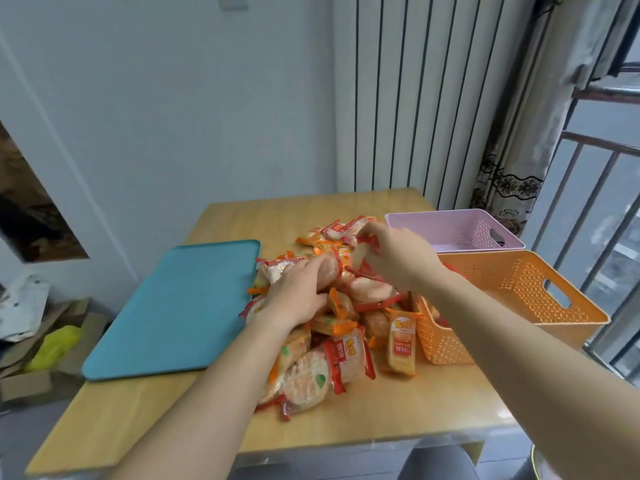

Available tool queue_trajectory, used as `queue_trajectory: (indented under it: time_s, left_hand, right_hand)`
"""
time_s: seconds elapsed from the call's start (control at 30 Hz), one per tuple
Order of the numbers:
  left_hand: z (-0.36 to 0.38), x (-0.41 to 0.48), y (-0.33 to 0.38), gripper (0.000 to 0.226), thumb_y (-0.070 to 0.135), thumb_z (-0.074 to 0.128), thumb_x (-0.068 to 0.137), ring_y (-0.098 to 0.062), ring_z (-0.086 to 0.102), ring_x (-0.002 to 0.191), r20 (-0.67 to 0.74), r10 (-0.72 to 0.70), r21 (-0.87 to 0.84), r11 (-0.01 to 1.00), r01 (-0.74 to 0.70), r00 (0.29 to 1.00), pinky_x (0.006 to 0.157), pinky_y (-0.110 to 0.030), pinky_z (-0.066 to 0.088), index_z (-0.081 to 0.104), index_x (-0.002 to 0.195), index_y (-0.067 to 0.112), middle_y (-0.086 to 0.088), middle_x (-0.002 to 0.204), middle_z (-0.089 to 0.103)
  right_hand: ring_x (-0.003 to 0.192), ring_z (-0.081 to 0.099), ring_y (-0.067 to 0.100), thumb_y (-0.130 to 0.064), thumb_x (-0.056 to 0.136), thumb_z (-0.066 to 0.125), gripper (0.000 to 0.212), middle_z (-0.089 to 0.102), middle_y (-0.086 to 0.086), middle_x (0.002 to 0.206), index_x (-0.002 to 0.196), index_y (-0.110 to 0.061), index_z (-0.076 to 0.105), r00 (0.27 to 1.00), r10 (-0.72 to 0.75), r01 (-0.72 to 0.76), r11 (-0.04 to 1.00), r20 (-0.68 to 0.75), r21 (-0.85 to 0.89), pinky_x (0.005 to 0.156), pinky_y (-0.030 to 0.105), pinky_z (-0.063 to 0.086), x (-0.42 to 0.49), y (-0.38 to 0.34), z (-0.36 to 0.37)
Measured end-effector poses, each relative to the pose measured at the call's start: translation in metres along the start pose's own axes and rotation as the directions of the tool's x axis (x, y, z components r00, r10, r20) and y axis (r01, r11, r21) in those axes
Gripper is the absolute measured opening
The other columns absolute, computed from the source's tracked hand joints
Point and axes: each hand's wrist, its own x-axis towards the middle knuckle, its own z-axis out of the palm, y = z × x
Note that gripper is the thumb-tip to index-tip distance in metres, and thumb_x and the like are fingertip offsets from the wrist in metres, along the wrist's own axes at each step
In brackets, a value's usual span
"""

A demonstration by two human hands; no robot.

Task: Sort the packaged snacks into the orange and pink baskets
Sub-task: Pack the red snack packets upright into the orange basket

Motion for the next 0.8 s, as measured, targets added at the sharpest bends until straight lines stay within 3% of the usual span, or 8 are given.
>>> queue_trajectory:
  time_s: [0.13,0.2,0.3,0.43,0.5,0.57,0.67,0.8]
  left_hand:
    - [-0.001,0.006,0.000,0.043,0.027,0.058,0.099,-0.025,0.059,0.120,-0.186,0.014,0.065,0.998,-0.002,0.982,0.097,-0.046,0.050,0.049,0.140,0.033,0.004,0.132,0.065]
    - [-0.009,0.006,-0.002,0.028,0.035,0.047,0.104,-0.023,0.065,0.099,-0.299,-0.073,-0.090,0.995,0.048,0.952,0.087,-0.045,0.055,0.053,0.130,0.032,0.005,0.115,0.070]
    - [-0.032,0.004,-0.004,0.030,0.041,0.041,0.106,-0.021,0.064,0.095,-0.334,-0.290,-0.405,0.903,0.142,0.897,0.085,-0.039,0.054,0.055,0.126,0.023,0.005,0.111,0.066]
    - [-0.054,-0.015,-0.011,0.022,0.015,0.041,0.100,-0.023,0.065,0.082,-0.040,-0.539,-0.871,0.432,0.235,0.841,0.076,-0.040,0.055,0.060,0.111,0.010,-0.009,0.096,0.068]
    - [-0.058,-0.032,-0.015,0.024,0.018,0.042,0.098,-0.025,0.063,0.075,0.133,-0.513,-0.916,0.263,0.302,0.848,0.066,-0.038,0.051,0.063,0.099,0.008,-0.014,0.090,0.068]
    - [-0.058,-0.047,-0.019,0.036,0.030,0.039,0.099,-0.024,0.060,0.066,0.254,-0.389,-0.915,0.199,0.350,0.886,0.057,-0.031,0.042,0.065,0.103,0.007,-0.015,0.086,0.066]
    - [-0.063,-0.073,-0.019,0.039,0.037,0.041,0.095,-0.020,0.054,0.056,0.366,-0.153,-0.877,0.272,0.395,0.918,0.053,-0.030,0.031,0.064,0.105,0.008,-0.012,0.076,0.059]
    - [-0.062,-0.099,-0.006,0.053,0.027,0.068,0.063,-0.015,0.064,0.080,0.489,-0.037,-0.726,0.536,0.430,0.872,0.067,-0.029,0.051,0.060,0.112,0.011,-0.011,0.099,0.062]
  right_hand:
    - [0.104,0.066,0.033,-0.019,0.100,0.049,0.037,0.070,0.010,0.119,0.136,-0.016,0.051,0.990,0.108,-0.091,0.980,-0.090,0.177,0.081,0.049,0.058,-0.002,0.006,-0.009]
    - [0.109,0.065,0.030,-0.021,0.101,0.050,0.039,0.067,0.010,0.123,0.139,-0.013,0.051,0.982,0.186,-0.170,0.933,-0.021,0.317,0.082,0.044,0.059,-0.001,0.007,-0.010]
    - [0.100,0.063,0.025,-0.023,0.102,0.048,0.037,0.064,0.007,0.114,0.135,-0.008,0.055,0.958,0.218,-0.270,0.902,0.185,0.338,0.080,0.038,0.059,0.001,0.005,-0.008]
    - [0.100,0.059,0.025,-0.017,0.097,0.046,0.057,0.063,0.009,0.117,0.153,-0.014,0.035,0.906,0.111,-0.172,0.978,0.408,0.117,0.068,0.028,0.045,0.001,-0.007,0.008]
    - [0.094,0.060,0.022,-0.019,0.092,0.049,0.073,0.062,0.002,0.104,0.159,-0.018,0.021,0.888,0.087,-0.139,0.987,0.451,0.083,0.065,0.028,0.045,0.004,-0.009,0.017]
    - [0.085,0.060,0.019,-0.024,0.088,0.053,0.077,0.059,-0.002,0.092,0.158,-0.015,0.021,0.857,0.097,-0.133,0.990,0.506,0.036,0.062,0.028,0.046,0.009,-0.010,0.019]
    - [0.097,0.063,0.024,-0.031,0.082,0.062,0.085,0.061,0.001,0.102,0.156,-0.014,0.024,0.799,0.130,-0.111,0.991,0.587,-0.068,0.079,0.036,0.057,0.015,-0.009,0.020]
    - [0.100,0.065,0.025,-0.033,0.079,0.077,0.089,0.065,0.003,0.110,0.153,-0.012,0.034,0.783,0.149,-0.040,0.981,0.604,-0.190,0.087,0.036,0.060,0.022,-0.009,0.021]
